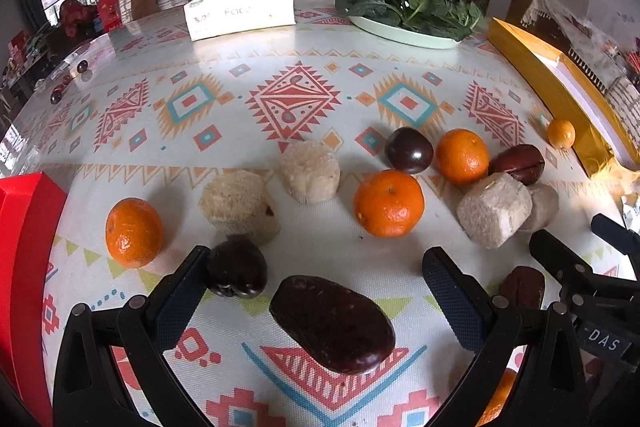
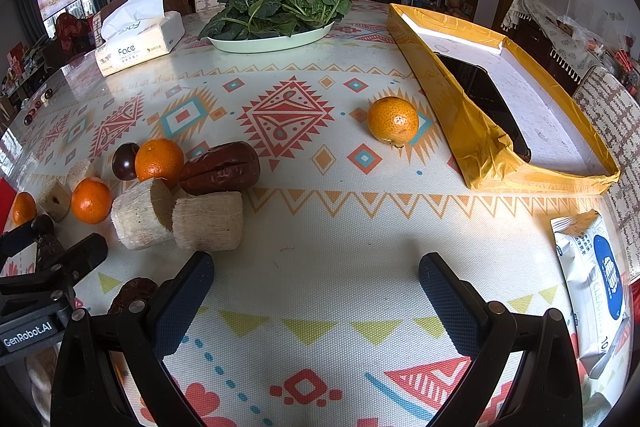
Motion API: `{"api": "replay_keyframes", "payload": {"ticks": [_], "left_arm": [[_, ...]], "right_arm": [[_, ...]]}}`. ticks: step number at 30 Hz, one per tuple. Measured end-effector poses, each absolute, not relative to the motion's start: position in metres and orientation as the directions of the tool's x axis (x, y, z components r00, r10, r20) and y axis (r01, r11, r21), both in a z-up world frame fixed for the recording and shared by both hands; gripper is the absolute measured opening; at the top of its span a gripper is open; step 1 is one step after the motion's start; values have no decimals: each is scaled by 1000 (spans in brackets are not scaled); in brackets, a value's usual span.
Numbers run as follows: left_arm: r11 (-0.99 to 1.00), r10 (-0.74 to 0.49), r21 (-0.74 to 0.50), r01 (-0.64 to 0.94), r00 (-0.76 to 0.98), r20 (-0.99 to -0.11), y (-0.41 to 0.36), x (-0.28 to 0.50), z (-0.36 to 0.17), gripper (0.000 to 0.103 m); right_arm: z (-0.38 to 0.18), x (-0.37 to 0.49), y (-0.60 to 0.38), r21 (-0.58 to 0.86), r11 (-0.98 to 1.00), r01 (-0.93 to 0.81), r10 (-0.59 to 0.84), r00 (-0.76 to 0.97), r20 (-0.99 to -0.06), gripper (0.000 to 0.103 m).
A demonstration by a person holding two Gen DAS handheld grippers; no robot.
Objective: Organize fruits
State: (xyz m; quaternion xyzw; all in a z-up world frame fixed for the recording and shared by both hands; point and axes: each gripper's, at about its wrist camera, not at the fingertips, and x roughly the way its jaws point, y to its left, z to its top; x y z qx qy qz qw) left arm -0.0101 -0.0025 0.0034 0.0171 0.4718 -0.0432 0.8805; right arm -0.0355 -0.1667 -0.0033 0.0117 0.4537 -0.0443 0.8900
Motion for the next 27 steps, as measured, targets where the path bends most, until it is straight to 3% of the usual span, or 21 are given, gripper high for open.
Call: {"api": "replay_keyframes", "payload": {"ticks": [11,17,21,26,27], "left_arm": [[995,-67,-14,103,530,-845,12,-25,4,103],[993,-120,-93,76,695,-709,64,-82,57,103],[968,-187,-248,36,761,-621,123,-126,87,103],[964,-136,-262,-51,751,-646,162,-144,88,103],[961,-130,-269,-61,759,-638,169,-147,87,103]], "right_arm": [[-3,-36,-167,-19,996,89,-68,584,-809,103],[-3,-35,-170,-14,997,77,-55,564,-824,103],[-2,-35,-169,-15,995,100,-66,534,-843,103],[-3,-35,-168,-12,994,109,-68,526,-848,103],[0,-37,-170,19,993,119,-46,525,-850,96]]}}
